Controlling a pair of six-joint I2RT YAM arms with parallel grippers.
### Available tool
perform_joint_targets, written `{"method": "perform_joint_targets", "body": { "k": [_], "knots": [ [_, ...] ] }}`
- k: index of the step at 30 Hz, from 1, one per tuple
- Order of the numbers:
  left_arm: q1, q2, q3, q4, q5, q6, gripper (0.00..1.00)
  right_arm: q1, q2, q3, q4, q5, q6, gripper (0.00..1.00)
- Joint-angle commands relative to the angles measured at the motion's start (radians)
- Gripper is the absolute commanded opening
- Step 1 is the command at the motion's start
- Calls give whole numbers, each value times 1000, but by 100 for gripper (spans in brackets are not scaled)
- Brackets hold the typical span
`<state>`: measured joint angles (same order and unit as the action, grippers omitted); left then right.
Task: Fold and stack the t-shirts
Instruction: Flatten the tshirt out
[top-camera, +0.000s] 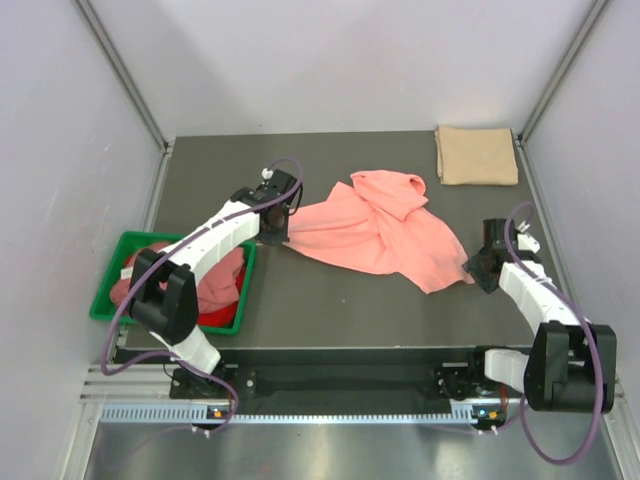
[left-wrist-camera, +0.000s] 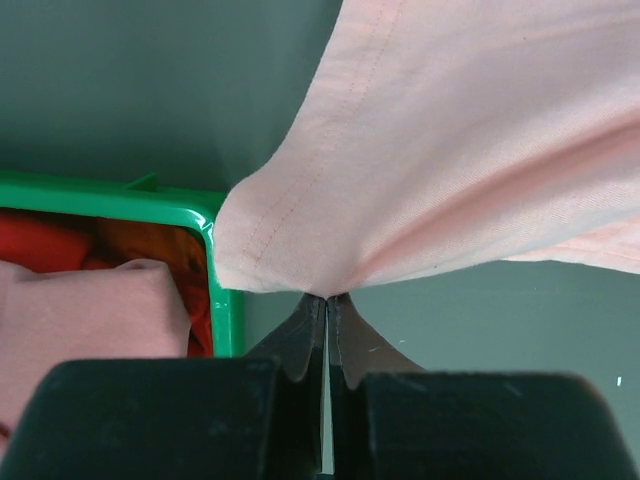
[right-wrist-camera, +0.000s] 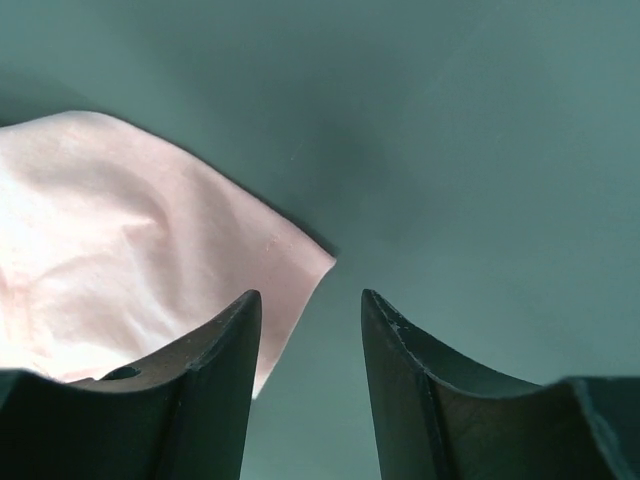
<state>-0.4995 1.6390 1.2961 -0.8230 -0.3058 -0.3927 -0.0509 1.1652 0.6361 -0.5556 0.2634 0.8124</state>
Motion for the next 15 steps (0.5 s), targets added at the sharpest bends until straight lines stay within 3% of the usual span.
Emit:
{"method": "perform_joint_targets", "body": {
  "k": [1,13,14,15],
  "knots": [
    [3,-2,46,-22,7,9,0,-15,40,-9,82,-20,39,45],
    [1,-11,49,-21,34,23,0,-38,203,-42,198,-20,45,41],
    [1,-11,49,-21,34,23,0,-38,217,-44,200,-23,42,39],
    [1,-13,48,-21,33,23,0,-38,220,-49,207,-18,39,30]
  ]
}}
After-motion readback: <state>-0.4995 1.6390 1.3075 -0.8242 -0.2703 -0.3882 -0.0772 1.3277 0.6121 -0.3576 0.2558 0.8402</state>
